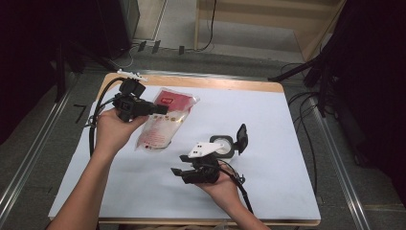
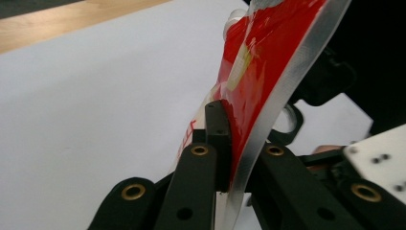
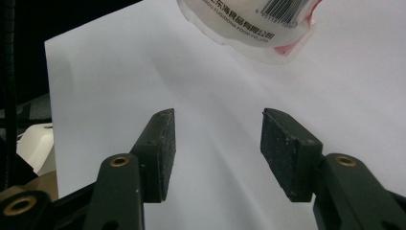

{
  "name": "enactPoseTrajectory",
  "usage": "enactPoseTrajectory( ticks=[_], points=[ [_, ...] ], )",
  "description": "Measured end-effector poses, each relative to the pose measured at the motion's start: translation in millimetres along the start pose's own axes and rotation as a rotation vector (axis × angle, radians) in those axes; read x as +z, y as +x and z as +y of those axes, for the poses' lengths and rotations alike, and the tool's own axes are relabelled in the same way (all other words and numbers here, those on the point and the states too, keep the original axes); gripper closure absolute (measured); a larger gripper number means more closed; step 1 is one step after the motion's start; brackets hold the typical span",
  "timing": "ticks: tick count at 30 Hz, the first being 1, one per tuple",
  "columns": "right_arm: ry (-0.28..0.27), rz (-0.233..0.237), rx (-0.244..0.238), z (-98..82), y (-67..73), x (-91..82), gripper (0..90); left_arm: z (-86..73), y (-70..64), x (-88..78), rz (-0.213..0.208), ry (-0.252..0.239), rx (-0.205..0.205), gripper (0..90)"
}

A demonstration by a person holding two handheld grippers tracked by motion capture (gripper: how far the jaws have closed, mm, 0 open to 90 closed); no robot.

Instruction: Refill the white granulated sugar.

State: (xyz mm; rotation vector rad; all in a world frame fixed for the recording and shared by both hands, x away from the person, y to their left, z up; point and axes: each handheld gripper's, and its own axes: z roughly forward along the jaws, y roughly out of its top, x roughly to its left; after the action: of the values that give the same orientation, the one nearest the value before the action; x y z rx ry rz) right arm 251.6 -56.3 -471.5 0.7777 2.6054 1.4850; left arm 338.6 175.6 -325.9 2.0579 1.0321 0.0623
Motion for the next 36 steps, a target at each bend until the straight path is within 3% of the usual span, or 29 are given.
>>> enactPoseTrajectory(
  ticks=[4, 10, 15, 18, 20, 24, 29, 36],
  points=[
    [-0.002, 0.004, 0.014, -0.9, -1.6, -4.0, 46.6, 0.2, 7.1, 6.3, 0.009, -0.021, 0.005, 89.6],
    [0.004, -0.012, 0.027, -4.1, -4.5, -8.4, 46.4, -2.6, 23.9, 20.8, -0.025, -0.060, -0.024, 89.1],
    [0.008, -0.030, 0.037, -6.6, -5.8, -11.6, 45.5, -7.9, 35.3, 35.9, -0.025, -0.054, -0.027, 89.0],
    [0.014, -0.037, 0.036, -7.0, -6.5, -13.4, 45.8, -13.3, 38.0, 43.2, -0.004, -0.034, -0.029, 88.4],
    [0.014, -0.038, 0.039, -6.7, -6.6, -14.6, 45.8, -15.7, 39.9, 43.8, -0.031, -0.055, -0.042, 87.9],
    [0.010, -0.033, 0.037, -5.9, -7.2, -16.3, 45.8, -18.6, 40.8, 41.1, -0.031, -0.055, -0.033, 87.4],
    [0.014, -0.019, 0.032, -5.3, -7.6, -16.0, 46.4, -23.5, 42.6, 35.8, -0.054, -0.055, -0.069, 85.9],
    [0.017, -0.012, 0.036, -3.5, -9.7, -17.8, 46.5, -33.3, 38.2, 22.6, -0.015, -0.027, -0.043, 84.4]
  ],
)
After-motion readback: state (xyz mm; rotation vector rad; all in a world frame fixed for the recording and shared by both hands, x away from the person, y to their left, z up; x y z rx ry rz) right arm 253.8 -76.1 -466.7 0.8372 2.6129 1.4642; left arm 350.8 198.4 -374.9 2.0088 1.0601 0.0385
